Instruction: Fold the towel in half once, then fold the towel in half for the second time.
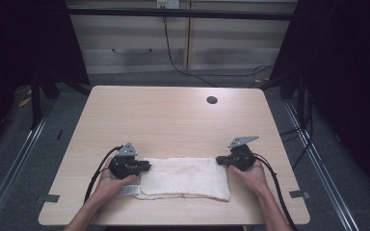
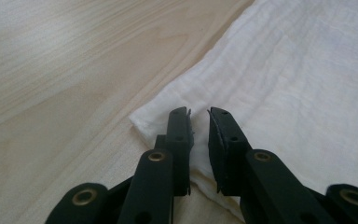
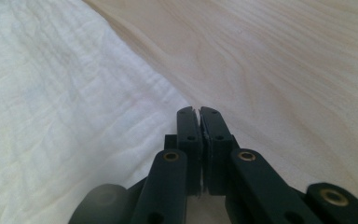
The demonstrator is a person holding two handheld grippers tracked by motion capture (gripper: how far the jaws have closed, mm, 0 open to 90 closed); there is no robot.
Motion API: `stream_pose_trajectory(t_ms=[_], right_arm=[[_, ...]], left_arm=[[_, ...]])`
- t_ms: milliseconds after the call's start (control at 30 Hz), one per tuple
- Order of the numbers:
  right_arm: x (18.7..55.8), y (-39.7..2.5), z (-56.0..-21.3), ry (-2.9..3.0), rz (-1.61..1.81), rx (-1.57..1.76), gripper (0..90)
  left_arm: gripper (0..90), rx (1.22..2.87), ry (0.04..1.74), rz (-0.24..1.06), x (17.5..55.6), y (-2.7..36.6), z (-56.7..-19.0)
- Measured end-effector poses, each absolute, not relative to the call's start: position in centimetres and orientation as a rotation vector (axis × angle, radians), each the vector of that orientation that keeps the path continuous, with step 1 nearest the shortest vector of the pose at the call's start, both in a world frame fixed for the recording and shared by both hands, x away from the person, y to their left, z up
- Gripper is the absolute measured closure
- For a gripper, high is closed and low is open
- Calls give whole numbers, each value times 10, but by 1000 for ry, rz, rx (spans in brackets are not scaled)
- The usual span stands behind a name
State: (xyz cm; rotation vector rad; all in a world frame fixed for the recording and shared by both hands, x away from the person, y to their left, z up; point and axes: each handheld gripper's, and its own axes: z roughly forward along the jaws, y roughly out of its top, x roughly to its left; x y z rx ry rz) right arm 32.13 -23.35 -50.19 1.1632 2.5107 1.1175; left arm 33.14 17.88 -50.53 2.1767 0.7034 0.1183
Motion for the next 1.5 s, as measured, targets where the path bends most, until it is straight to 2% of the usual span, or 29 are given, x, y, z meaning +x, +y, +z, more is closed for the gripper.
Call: stream_pose_trajectory(t_ms=[233, 567, 800, 1100, 1500], right_arm=[[321, -236, -498, 2479, 1151, 1167, 887], [320, -237, -494, 2465, 1177, 1168, 888], [320, -237, -494, 2465, 1171, 1174, 888], [320, -235, -494, 2466, 1171, 1164, 888], [319, -235, -494, 2469, 1179, 1156, 888]], left_arm=[[770, 2179, 716, 114, 332, 179, -504], [621, 2097, 736, 122, 341, 188, -484], [585, 2079, 787, 133, 357, 201, -477], [514, 2083, 839, 106, 374, 199, -483], [509, 2148, 814, 32, 376, 190, -492]])
